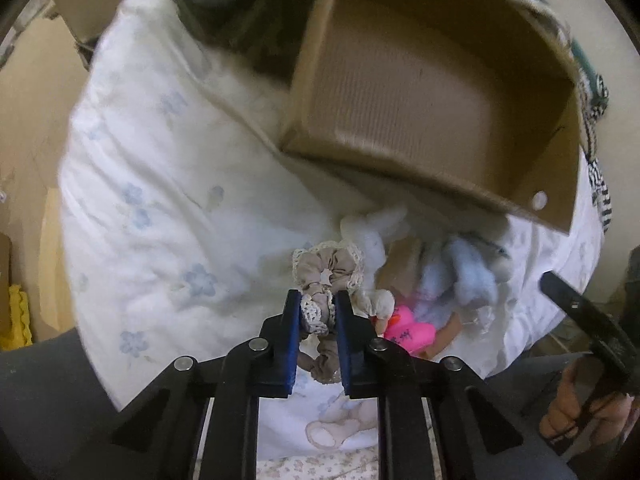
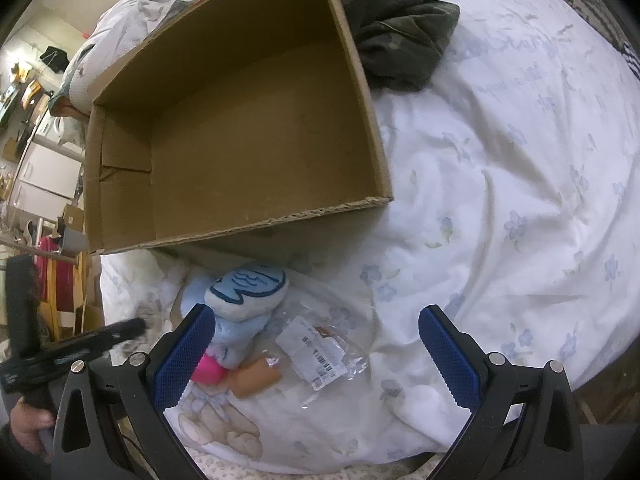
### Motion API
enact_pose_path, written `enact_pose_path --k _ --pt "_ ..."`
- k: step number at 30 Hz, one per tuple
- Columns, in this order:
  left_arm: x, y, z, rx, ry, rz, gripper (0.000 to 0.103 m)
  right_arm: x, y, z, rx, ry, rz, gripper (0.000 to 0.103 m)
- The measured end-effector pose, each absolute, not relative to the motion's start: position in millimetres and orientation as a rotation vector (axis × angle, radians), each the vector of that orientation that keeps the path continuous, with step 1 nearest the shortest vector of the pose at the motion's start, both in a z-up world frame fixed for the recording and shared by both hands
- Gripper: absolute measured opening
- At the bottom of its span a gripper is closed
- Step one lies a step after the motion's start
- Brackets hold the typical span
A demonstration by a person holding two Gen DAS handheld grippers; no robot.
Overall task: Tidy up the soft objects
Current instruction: 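Grasp the lace scrunchie with the left tool while the right tool grasps the plastic bag, then carry the scrunchie and the plastic bag over the cardboard box with both tools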
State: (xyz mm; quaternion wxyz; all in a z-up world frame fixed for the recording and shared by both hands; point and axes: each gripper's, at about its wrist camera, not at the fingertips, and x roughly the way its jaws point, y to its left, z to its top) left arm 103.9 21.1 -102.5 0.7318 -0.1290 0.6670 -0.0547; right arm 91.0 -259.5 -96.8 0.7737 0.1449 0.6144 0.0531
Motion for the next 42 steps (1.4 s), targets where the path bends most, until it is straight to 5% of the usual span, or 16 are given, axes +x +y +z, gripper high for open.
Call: enact_pose_path --k 7,11,22,26,42 --pt "98.9 39.2 -74.4 -0.255 1.387 -0.031 0.015 92.3 -268.2 -111.1 0.346 1.382 0.087 0.103" --pt "100.8 36.0 -79.8 -0.26 1.402 -0.032 0.015 92.6 -262.5 -131.3 0.294 1.479 0.096 0.064" --pt "104.4 20.1 -87.6 -0.235 1.405 -0.043 0.015 94.9 -211.9 -158.6 0.053 1.551 0.175 0.062" --pt "104.6 18.9 -88.3 -0.234 1.403 -0.042 0.015 96.1 -208.8 -161.5 -0.001 1.544 0.163 0.039" --pt "95.3 27.1 -79.7 -0.221 1.361 0.021 0.015 101.6 -301.0 -115.1 0.165 1.38 -0.075 0.037"
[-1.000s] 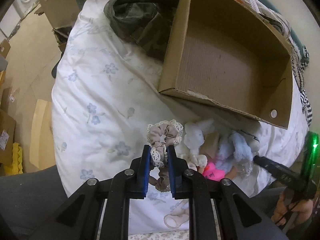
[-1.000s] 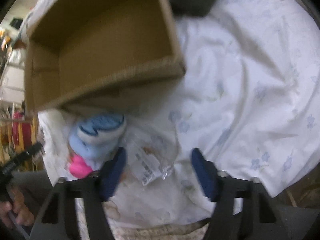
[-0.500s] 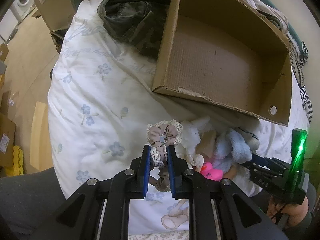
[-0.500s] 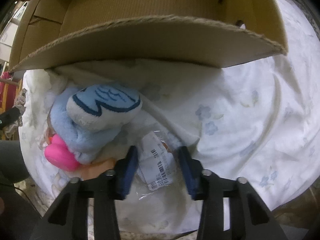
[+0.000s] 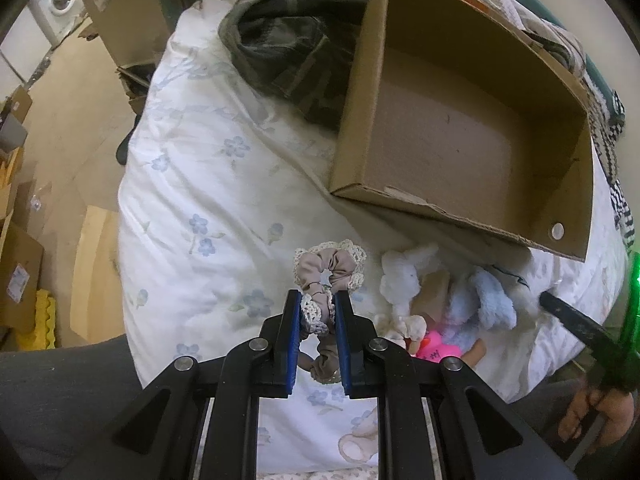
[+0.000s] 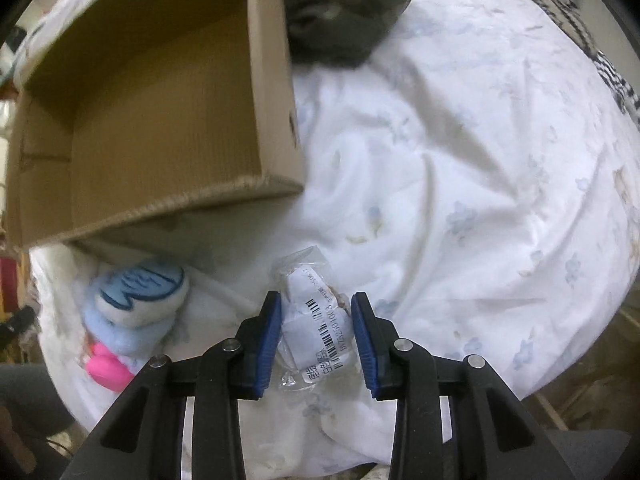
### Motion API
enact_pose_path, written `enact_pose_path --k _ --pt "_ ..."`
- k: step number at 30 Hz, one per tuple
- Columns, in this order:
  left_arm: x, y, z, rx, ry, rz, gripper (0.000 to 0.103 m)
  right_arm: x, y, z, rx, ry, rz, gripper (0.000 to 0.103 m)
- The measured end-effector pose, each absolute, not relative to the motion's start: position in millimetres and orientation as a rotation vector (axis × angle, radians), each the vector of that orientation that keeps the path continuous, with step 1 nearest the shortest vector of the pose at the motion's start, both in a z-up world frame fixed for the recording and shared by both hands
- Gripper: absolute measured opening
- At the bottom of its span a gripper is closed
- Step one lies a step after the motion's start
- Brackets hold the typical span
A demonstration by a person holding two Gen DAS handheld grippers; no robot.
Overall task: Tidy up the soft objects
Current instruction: 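Carry the scrunchie and the plastic bag over the cardboard box with both tools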
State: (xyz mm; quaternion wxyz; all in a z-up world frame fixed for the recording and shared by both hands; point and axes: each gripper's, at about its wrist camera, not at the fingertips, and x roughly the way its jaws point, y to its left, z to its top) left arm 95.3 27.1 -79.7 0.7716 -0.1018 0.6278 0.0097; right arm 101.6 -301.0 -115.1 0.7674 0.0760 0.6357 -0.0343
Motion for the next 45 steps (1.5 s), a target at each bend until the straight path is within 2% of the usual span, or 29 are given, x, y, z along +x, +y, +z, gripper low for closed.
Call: enact_pose_path --k 7,16,25,34,39,45 --pt "90.4 31.1 -71.0 -0.203 1.317 0.055 0.015 86.9 -328.2 -71.8 0.352 1.261 0.074 0.037" --pt "83.5 23.0 -30.0 -0.121 1.138 0.078 0.015 69.7 -276.9 -32.8 0.386 1.093 0.238 0.037" --pt "94.4 8.2 5.8 -0.089 1.038 0.039 0.015 84.0 -252.6 -22.2 0.397 1.045 0.292 0.037" --pt "138.8 -21.0 43.4 -0.038 0.967 -0.051 0.015 115.4 -241.5 1.2 0.373 1.018 0.32 0.037" --pt "162.0 -33.7 39.4 -0.017 0.954 -0.075 0.015 138.1 -238.0 0.7 0.331 1.013 0.312 0.037" --pt "174.1 -49.1 -0.2 0.001 0.989 -0.126 0.015 150.1 -240.5 -30.1 0.323 1.044 0.272 0.037"
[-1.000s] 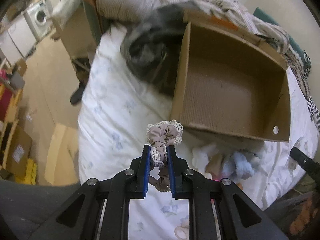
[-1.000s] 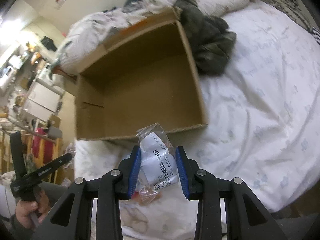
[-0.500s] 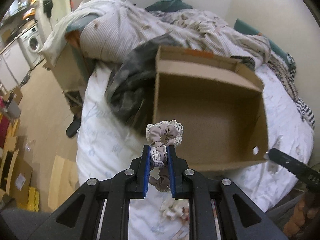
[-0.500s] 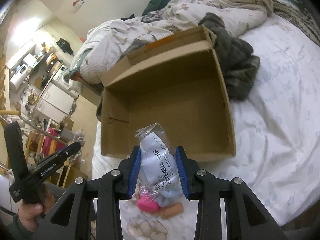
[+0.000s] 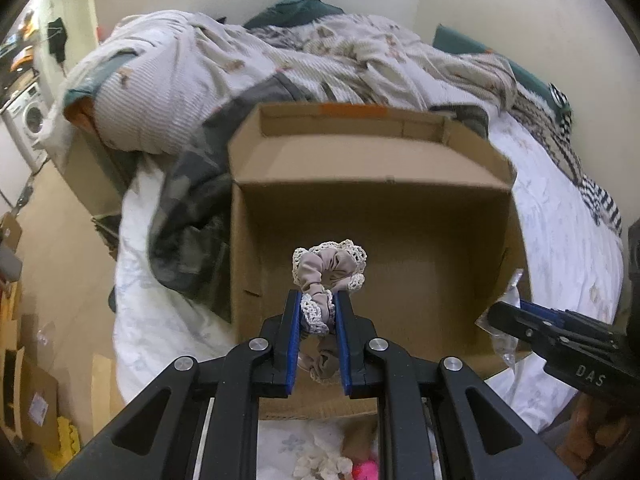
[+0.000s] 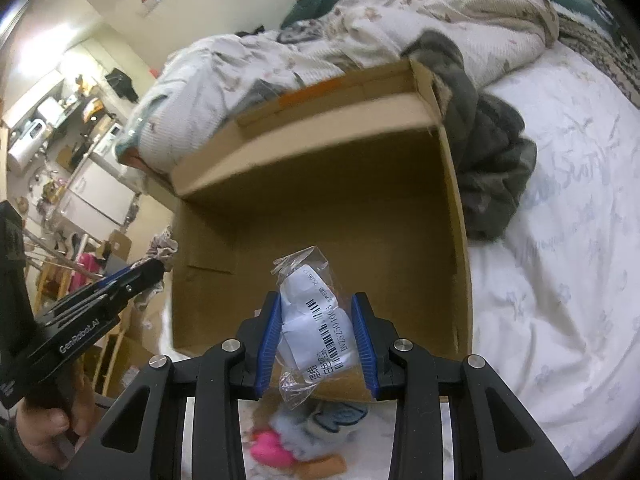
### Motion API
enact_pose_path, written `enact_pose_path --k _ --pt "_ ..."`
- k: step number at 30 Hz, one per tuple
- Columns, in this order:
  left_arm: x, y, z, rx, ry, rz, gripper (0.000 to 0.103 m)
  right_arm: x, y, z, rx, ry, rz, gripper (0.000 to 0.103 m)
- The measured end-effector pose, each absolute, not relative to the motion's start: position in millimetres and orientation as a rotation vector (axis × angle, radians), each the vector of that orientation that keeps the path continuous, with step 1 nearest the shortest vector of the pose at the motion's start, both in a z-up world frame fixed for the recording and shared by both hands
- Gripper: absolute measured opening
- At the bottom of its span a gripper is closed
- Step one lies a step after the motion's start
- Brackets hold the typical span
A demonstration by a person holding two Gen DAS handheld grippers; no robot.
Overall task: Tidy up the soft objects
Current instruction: 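Carry the scrunchie and the plastic bag over the cardboard box with both tools, then open both tools to drop the scrunchie and bag into the box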
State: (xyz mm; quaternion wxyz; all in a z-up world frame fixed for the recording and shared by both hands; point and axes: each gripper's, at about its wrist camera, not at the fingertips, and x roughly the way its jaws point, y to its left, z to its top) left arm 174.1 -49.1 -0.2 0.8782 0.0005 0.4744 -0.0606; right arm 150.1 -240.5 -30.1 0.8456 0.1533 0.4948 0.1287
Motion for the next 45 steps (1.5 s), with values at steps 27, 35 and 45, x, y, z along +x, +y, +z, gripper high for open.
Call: enact_pose_path --k 27,35,45 --pt "183.0 -53.2 -56.3 -0.005 1.104 -0.126 0.015 170.3 -218.8 -82.3 0.245 1.19 0.265 0.037" --pt "182.5 -53.6 -56.9 -0.006 1.104 -0.12 0.016 170.7 -217.7 -80.9 0.24 1.188 0.259 0.037" --pt "182.1 -54.4 -57.1 -0.002 1.108 -0.12 0.02 171.3 -221.2 -78.5 0.25 1.18 0.252 0.037"
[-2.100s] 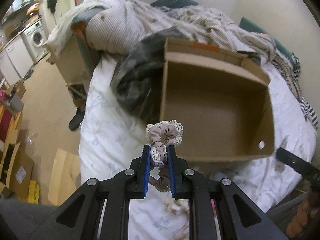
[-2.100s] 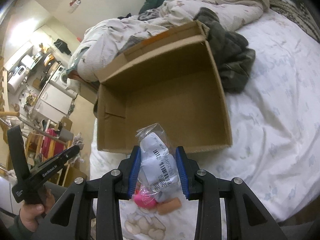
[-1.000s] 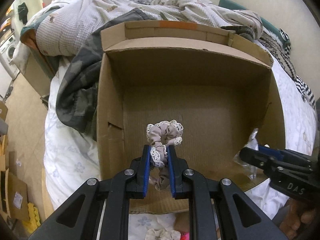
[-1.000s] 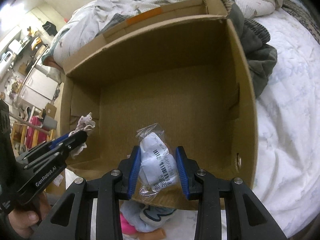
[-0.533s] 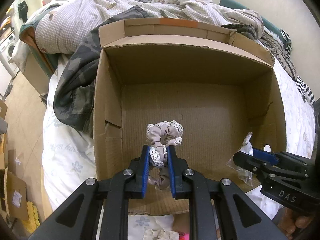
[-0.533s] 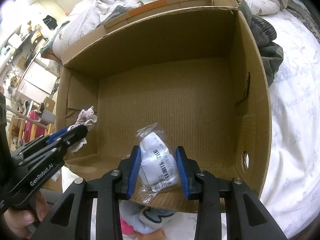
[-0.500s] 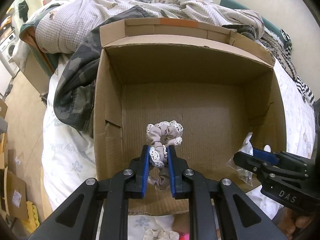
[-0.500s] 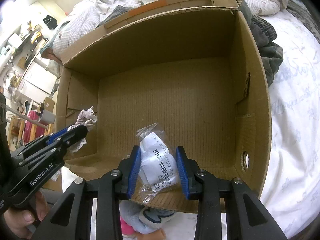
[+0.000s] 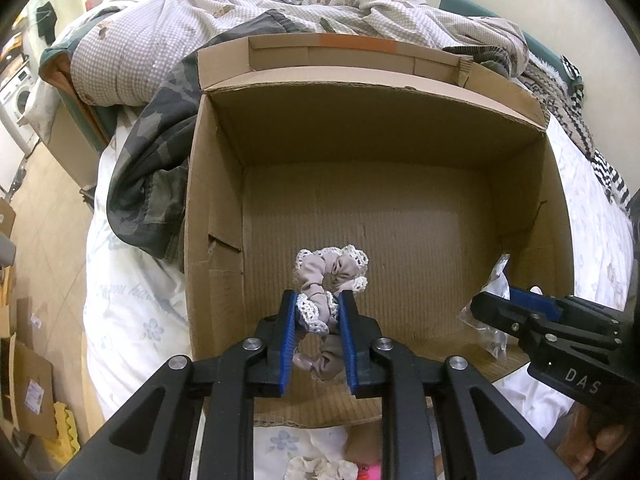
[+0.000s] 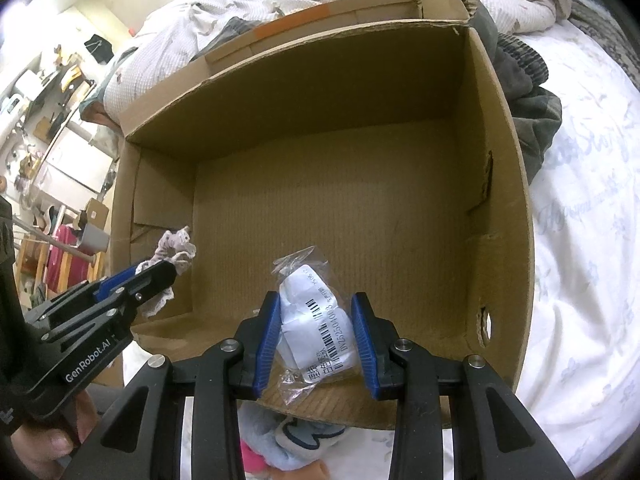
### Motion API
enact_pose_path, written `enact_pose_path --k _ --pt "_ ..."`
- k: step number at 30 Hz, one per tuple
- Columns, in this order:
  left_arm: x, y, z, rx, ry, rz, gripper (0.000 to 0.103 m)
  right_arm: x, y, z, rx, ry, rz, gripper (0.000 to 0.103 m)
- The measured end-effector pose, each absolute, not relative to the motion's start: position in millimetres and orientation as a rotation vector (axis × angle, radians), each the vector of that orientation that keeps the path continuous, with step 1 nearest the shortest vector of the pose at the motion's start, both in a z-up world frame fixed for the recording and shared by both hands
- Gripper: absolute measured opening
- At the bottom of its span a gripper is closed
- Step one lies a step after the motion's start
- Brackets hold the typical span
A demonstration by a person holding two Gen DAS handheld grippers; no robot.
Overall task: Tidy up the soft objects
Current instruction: 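Open both tools to drop the scrunchie and bag into the box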
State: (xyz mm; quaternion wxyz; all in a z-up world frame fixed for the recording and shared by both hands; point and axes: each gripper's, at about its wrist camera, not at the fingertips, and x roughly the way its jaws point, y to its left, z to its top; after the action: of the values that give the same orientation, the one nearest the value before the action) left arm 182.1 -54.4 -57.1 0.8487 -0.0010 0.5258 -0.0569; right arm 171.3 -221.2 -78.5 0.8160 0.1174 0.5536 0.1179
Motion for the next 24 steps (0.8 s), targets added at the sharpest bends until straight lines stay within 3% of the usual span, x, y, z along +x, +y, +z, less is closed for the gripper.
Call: enact_pose_path --k 4,6,8,16,18,19,24 --pt "180.9 -55.2 -56.8 -0.005 1.111 -0.126 0.034 171.5 -224.0 -77.7 0.256 1.193 0.253 0.038" --pt "179.8 -54.6 -55.7 -0.008 1.104 -0.118 0.056 171.6 -225.8 -77.1 0.264 1.19 0.257 0.038" --pt "178.9 -53.8 -54.1 -0.002 1.091 -0.098 0.065 171.7 -227.0 -76.9 0.267 1.188 0.257 0.043" --pt "177.3 -50.5 -46.4 -0.015 1.062 -0.088 0.065 169.1 -230.3 -58.4 0.278 1.12 0.248 0.074" --pt "176.4 -48.8 -42.1 -0.012 1.046 -0.082 0.065 166.1 -230.9 -49.0 0.277 1.08 0.238 0.087" --pt "175.5 -47.5 -40.0 -0.013 1.038 -0.079 0.065 163.8 -231.4 -44.1 0.277 1.056 0.234 0.102" --pt "171.4 -39.7 -34.7 -0.039 1.028 -0.072 0.065 154.4 -231.5 -30.4 0.298 0.989 0.247 0.103"
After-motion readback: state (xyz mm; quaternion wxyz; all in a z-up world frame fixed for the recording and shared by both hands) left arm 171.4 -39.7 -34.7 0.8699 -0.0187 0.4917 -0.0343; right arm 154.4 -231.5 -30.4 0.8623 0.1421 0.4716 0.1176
